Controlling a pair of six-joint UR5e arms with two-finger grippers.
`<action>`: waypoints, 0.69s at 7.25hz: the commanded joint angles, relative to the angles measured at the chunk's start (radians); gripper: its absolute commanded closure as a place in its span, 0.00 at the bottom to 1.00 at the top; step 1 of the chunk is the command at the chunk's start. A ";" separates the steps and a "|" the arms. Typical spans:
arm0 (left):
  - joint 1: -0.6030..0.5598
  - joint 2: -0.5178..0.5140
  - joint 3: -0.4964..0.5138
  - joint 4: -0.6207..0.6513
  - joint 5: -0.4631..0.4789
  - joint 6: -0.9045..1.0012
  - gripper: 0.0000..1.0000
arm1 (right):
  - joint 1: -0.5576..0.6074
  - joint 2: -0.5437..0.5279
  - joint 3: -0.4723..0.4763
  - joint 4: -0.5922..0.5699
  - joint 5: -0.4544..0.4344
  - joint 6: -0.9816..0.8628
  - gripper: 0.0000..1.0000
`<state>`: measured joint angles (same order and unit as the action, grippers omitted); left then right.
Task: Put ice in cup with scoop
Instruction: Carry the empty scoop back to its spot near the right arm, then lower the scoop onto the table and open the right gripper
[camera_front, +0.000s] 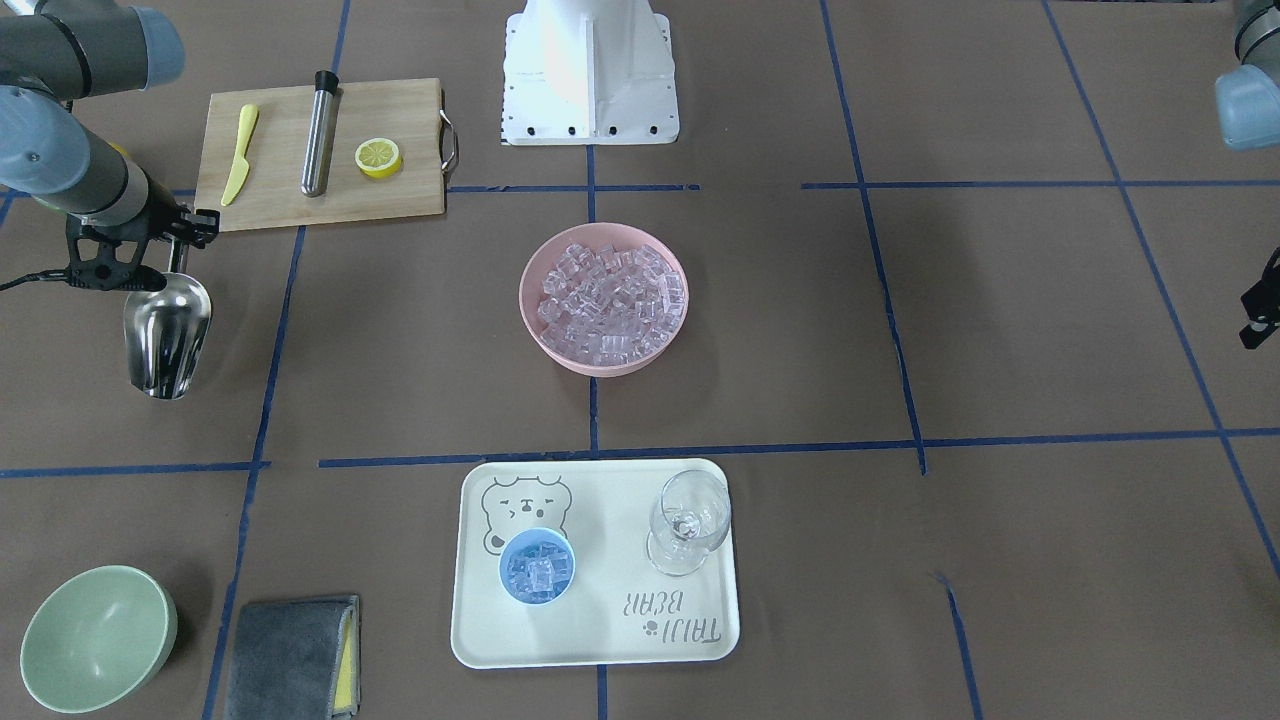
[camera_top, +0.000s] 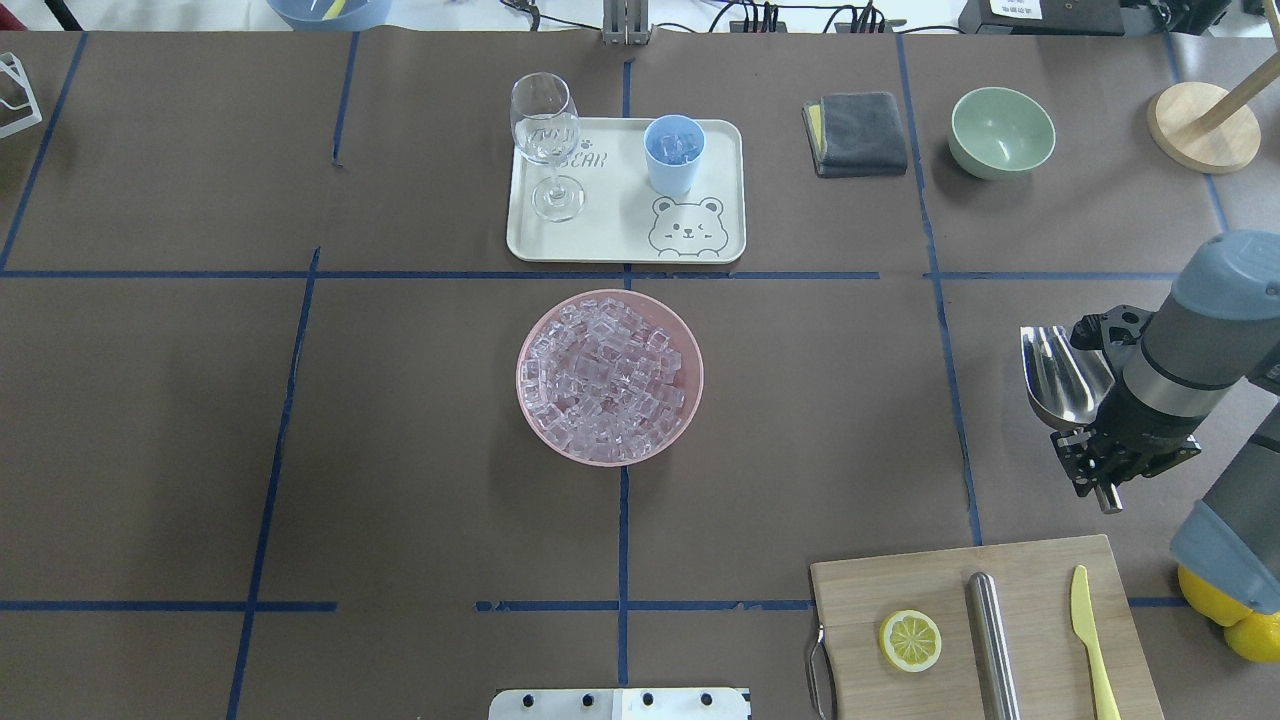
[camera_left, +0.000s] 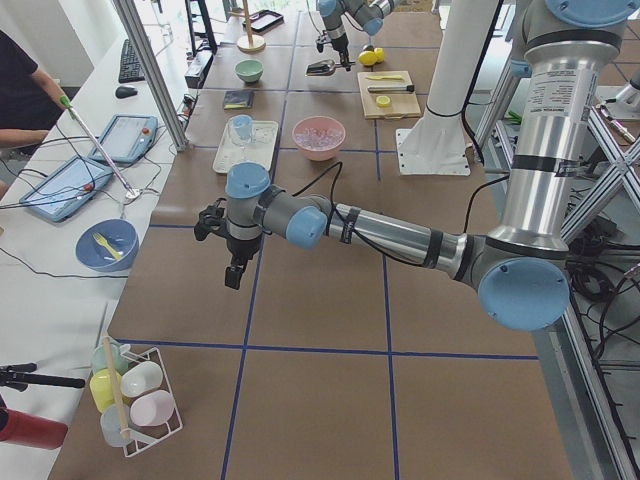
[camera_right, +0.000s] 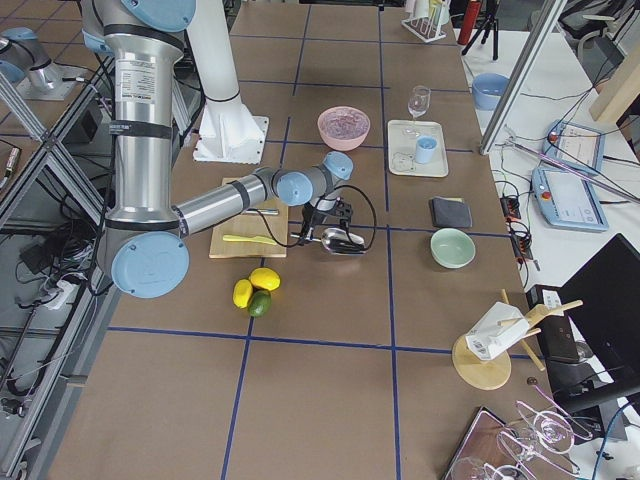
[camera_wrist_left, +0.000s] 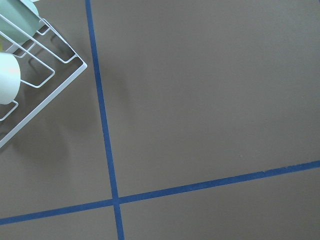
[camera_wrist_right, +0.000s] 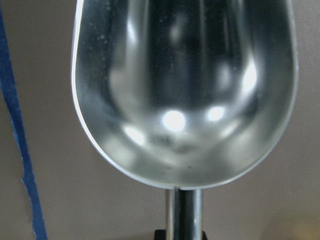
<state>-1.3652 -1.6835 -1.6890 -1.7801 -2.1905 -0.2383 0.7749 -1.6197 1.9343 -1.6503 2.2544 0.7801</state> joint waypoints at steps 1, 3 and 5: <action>0.000 0.001 -0.001 -0.001 0.000 0.001 0.00 | -0.016 0.006 -0.011 0.001 0.001 -0.002 1.00; 0.000 0.001 0.000 -0.001 0.000 0.001 0.00 | -0.019 0.010 -0.006 0.003 0.001 -0.021 0.67; 0.000 -0.001 0.000 0.001 0.000 0.002 0.00 | -0.017 0.009 -0.009 0.029 -0.001 -0.010 0.00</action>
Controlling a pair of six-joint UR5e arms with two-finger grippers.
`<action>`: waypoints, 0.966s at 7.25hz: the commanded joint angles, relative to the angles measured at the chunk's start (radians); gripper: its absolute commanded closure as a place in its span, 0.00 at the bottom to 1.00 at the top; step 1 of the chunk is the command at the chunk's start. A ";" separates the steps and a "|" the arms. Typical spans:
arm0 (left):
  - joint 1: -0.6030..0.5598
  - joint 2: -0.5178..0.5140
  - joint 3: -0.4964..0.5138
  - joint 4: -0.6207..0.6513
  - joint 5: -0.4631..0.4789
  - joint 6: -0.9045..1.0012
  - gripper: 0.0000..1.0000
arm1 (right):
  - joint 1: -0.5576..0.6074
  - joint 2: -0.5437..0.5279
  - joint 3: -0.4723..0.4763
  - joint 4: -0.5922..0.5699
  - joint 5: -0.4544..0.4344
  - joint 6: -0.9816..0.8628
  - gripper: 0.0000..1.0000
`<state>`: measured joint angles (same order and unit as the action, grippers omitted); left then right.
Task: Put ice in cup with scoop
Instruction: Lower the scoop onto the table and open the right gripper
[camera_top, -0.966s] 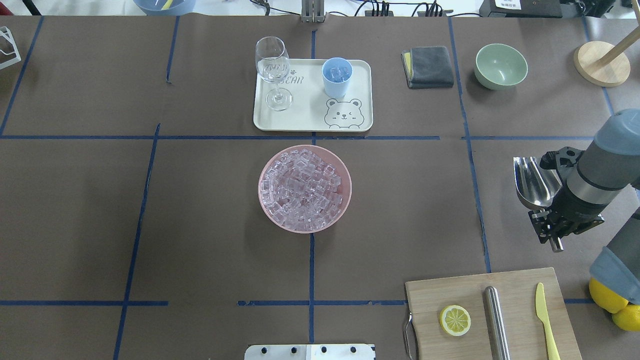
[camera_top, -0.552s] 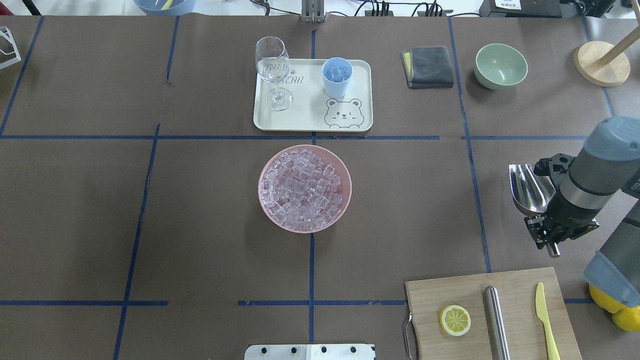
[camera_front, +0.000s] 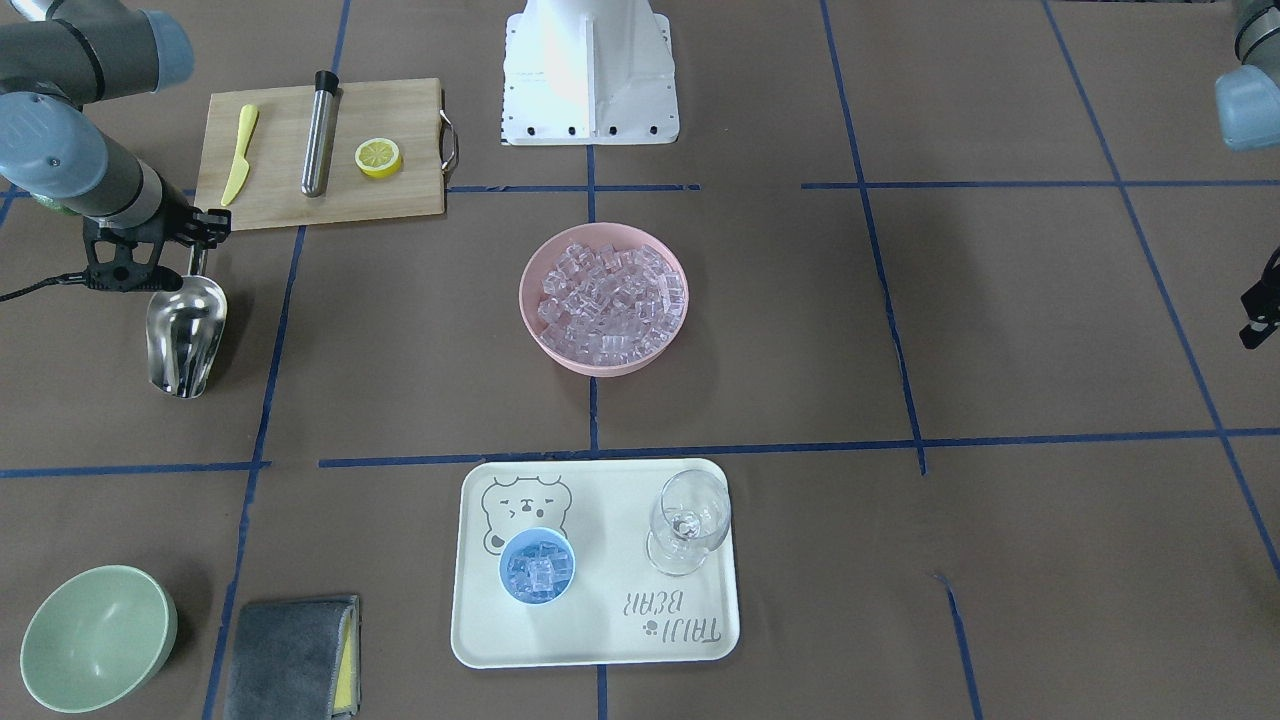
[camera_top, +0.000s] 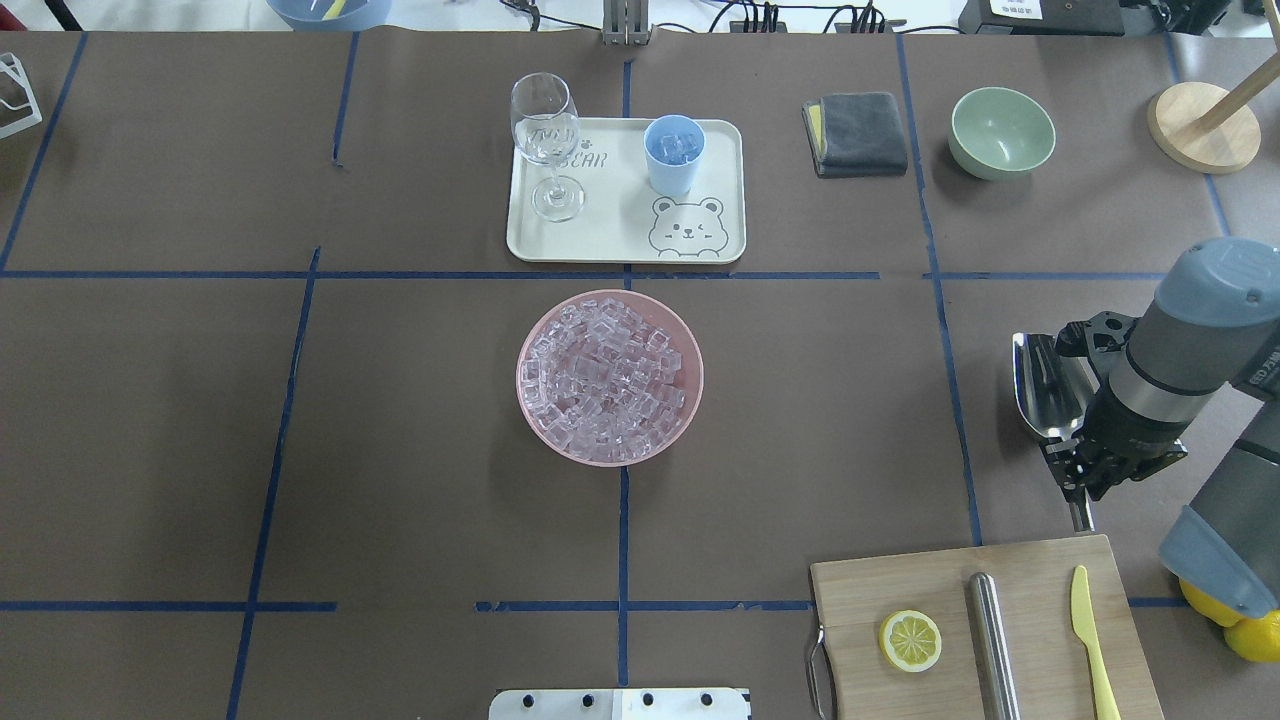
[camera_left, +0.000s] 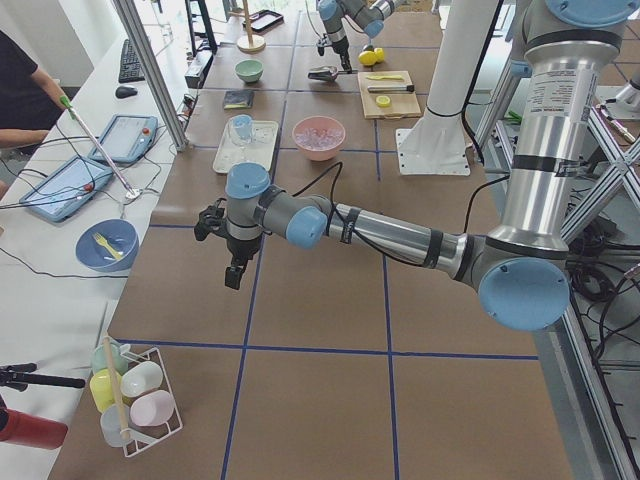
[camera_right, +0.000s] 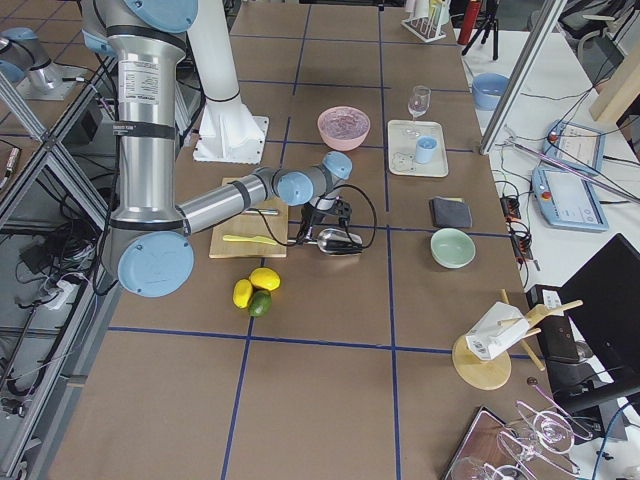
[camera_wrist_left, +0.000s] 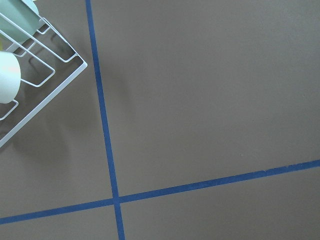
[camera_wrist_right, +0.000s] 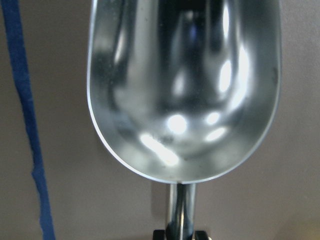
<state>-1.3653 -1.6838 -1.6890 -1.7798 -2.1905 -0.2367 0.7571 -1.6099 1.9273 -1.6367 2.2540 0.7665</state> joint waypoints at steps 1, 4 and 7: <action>0.000 -0.001 -0.001 0.000 0.000 -0.001 0.00 | 0.004 -0.001 0.002 0.015 -0.001 0.004 0.00; -0.001 0.009 -0.001 0.000 0.000 0.000 0.00 | 0.135 0.005 0.088 0.015 0.002 -0.010 0.00; -0.005 0.021 0.003 0.002 -0.003 0.007 0.00 | 0.377 0.004 0.098 0.009 0.021 -0.372 0.00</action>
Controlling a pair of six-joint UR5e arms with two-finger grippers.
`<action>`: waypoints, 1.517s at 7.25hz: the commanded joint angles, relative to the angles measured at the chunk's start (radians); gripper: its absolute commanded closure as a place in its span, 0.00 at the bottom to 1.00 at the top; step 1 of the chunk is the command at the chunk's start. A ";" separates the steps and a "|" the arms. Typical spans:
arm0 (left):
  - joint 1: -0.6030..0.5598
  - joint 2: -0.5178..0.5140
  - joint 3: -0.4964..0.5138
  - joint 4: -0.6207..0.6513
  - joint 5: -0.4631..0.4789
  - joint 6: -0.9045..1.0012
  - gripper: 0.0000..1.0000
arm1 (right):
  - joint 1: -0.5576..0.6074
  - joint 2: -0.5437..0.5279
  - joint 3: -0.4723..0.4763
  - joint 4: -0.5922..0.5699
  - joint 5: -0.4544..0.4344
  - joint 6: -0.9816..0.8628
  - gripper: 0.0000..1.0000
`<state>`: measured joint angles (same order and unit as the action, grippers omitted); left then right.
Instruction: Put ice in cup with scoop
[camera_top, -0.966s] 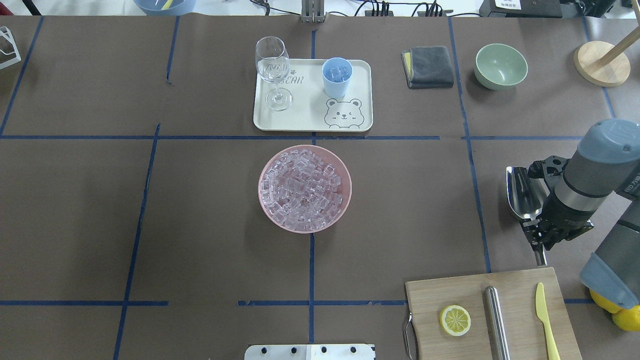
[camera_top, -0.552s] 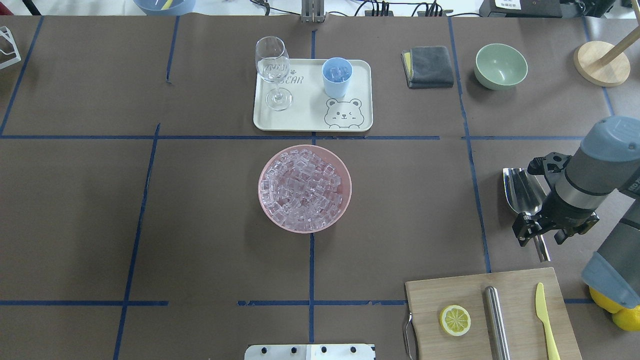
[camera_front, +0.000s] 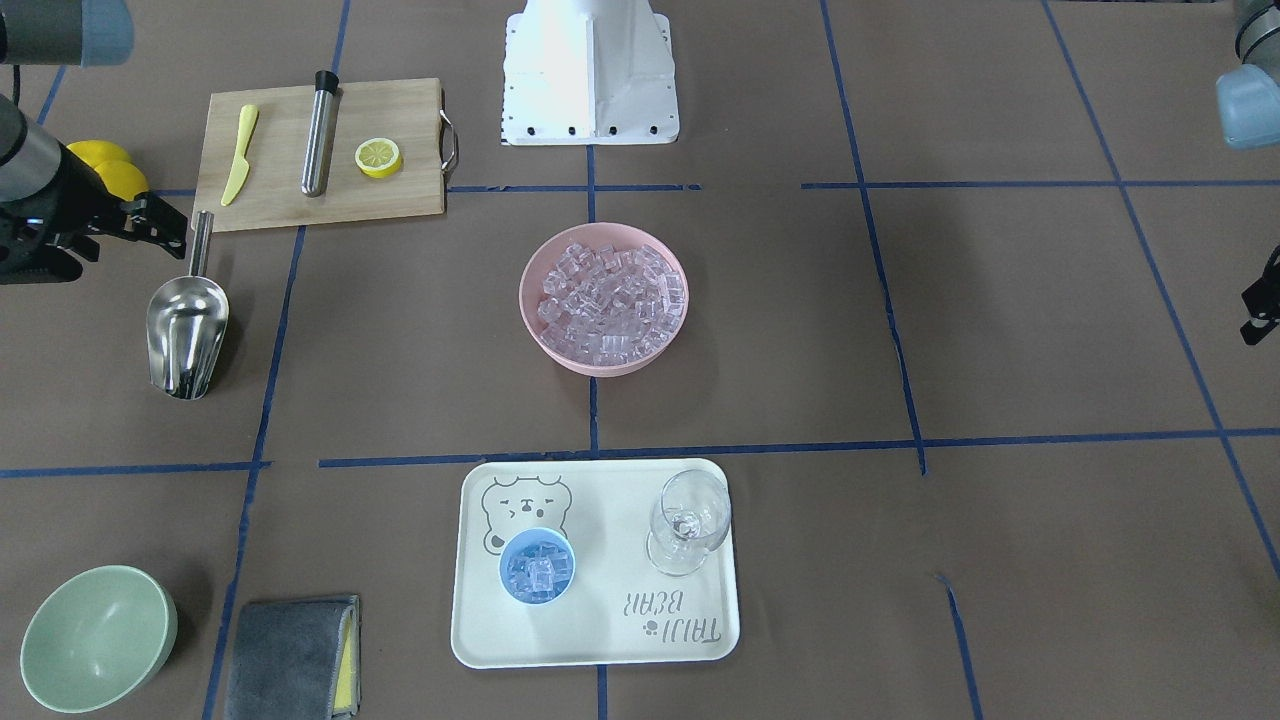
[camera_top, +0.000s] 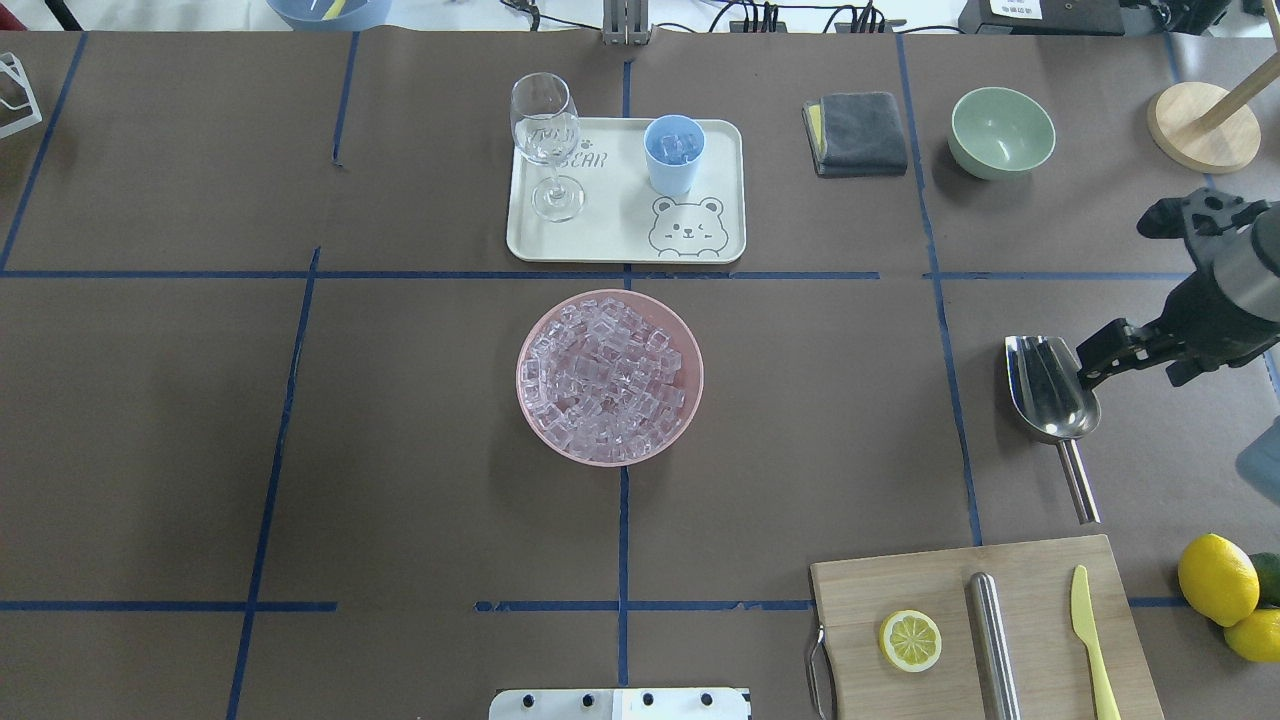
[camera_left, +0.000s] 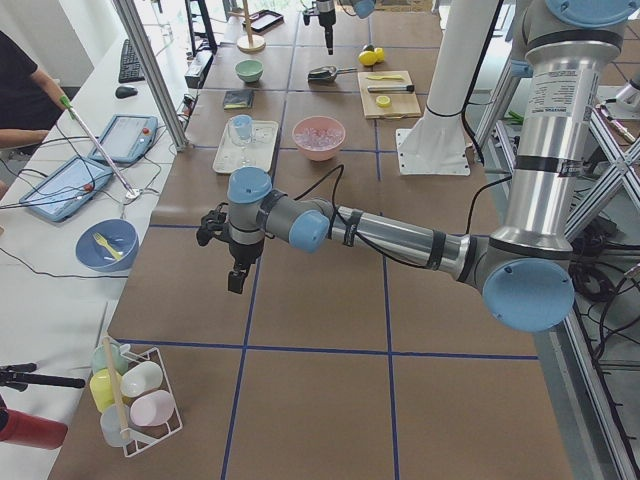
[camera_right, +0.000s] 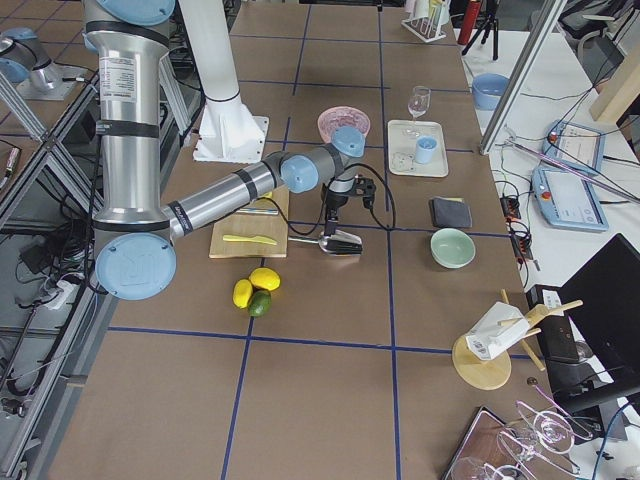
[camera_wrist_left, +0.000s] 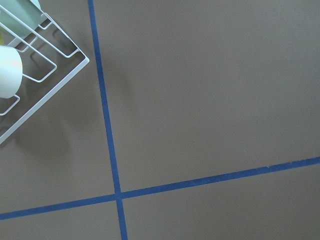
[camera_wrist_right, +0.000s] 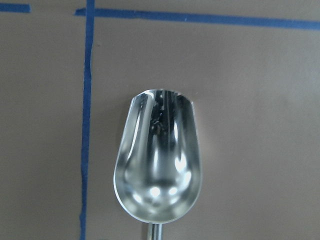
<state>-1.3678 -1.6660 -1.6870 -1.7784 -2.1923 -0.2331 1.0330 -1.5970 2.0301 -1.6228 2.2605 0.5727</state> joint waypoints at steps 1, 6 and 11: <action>-0.004 0.017 -0.002 0.002 -0.042 0.008 0.00 | 0.184 -0.027 -0.046 -0.008 0.057 -0.315 0.00; -0.151 0.058 0.021 0.224 -0.095 0.411 0.00 | 0.528 -0.044 -0.307 -0.008 0.145 -0.814 0.00; -0.177 0.166 0.015 0.214 -0.098 0.428 0.00 | 0.541 -0.034 -0.315 0.001 0.139 -0.760 0.00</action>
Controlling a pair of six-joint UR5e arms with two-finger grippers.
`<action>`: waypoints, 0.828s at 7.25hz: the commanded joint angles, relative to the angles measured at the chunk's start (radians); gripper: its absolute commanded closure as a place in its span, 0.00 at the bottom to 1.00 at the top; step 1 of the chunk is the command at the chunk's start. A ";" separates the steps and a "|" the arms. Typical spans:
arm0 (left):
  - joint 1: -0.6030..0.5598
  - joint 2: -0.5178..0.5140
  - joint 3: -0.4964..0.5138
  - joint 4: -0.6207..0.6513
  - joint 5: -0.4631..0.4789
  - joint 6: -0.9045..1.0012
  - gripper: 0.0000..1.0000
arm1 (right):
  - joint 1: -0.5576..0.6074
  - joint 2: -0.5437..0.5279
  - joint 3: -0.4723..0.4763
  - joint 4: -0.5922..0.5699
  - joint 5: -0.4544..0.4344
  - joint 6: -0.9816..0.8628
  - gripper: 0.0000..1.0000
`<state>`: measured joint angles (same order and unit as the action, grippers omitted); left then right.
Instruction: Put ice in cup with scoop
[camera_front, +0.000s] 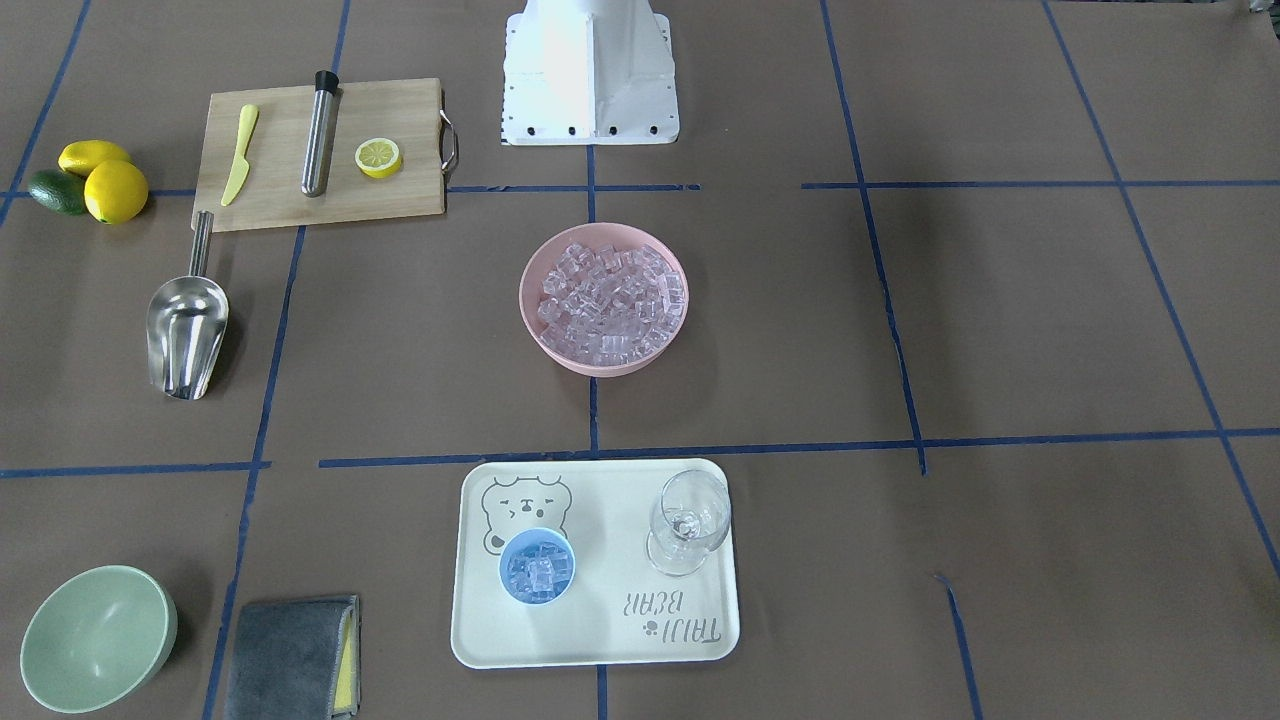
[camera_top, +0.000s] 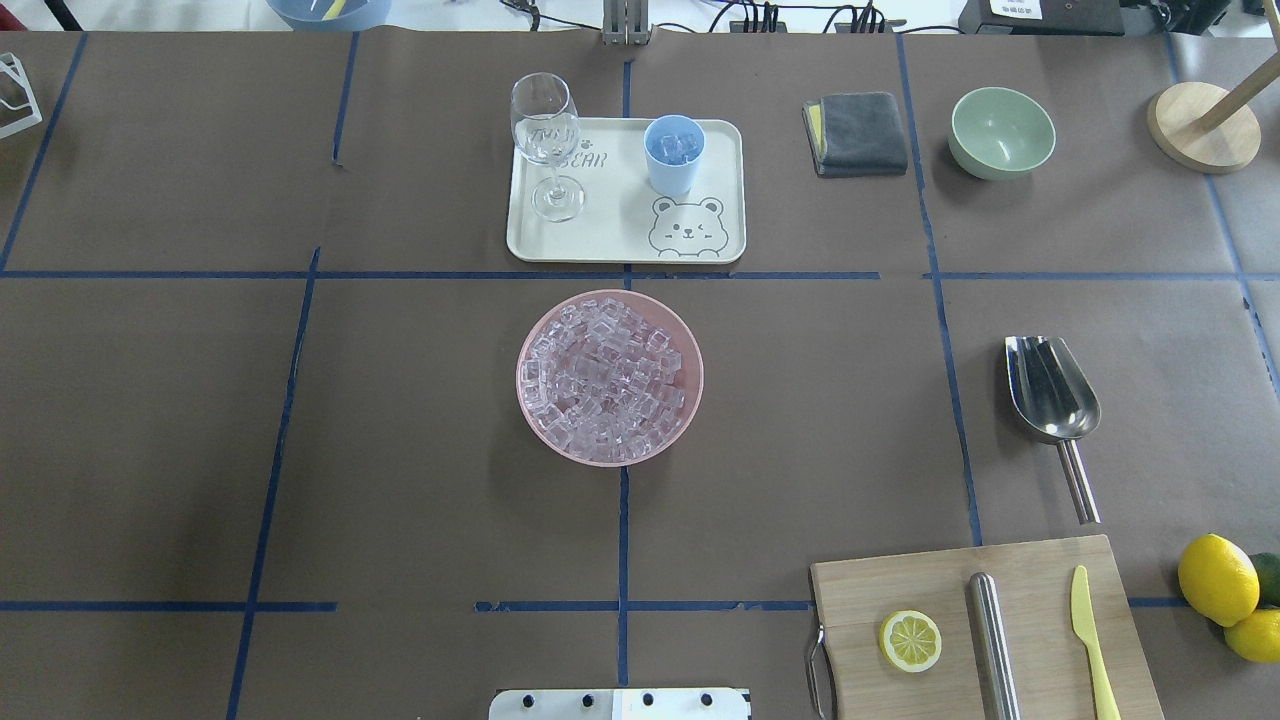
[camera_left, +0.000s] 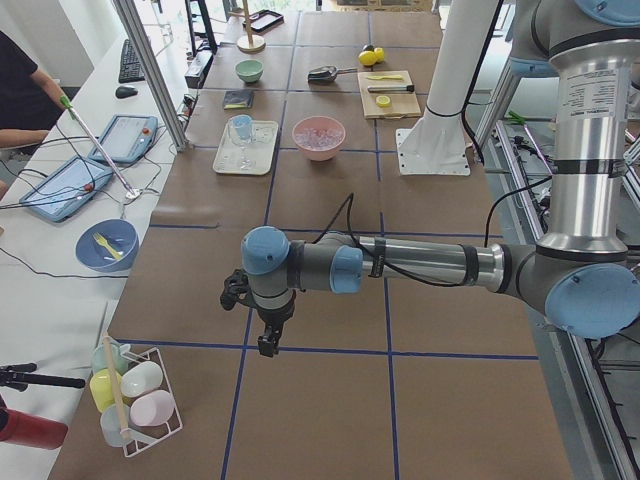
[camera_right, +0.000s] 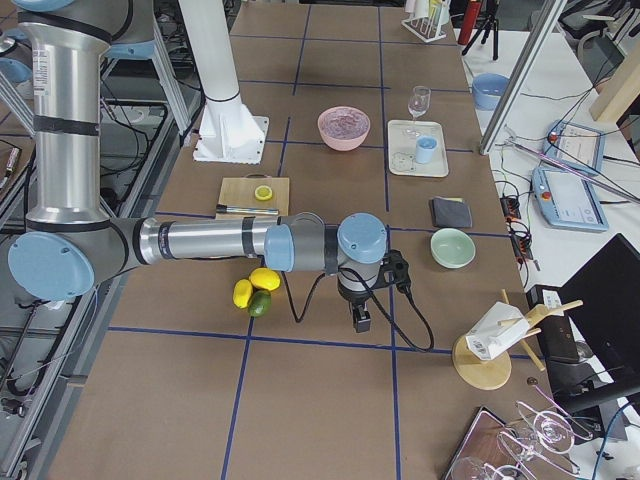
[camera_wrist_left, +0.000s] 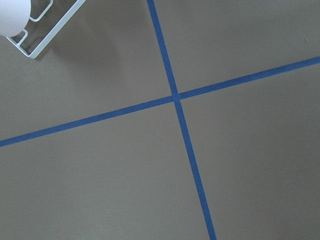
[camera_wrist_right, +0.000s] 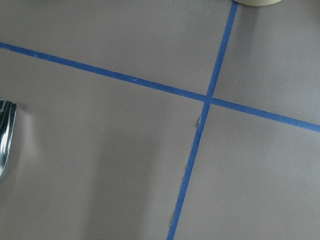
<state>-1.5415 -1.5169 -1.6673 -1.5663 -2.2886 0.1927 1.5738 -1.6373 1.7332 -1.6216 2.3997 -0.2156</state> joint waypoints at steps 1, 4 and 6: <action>-0.014 0.000 0.000 0.009 -0.002 -0.004 0.00 | 0.000 0.010 -0.032 -0.001 0.002 0.036 0.00; -0.034 -0.020 0.005 0.012 -0.092 -0.012 0.00 | 0.011 0.011 -0.061 -0.003 0.012 0.038 0.00; -0.042 -0.023 0.004 0.012 -0.088 -0.013 0.00 | 0.028 0.010 -0.075 -0.006 0.050 0.051 0.00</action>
<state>-1.5775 -1.5382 -1.6626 -1.5532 -2.3716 0.1802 1.5913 -1.6266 1.6671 -1.6258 2.4313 -0.1724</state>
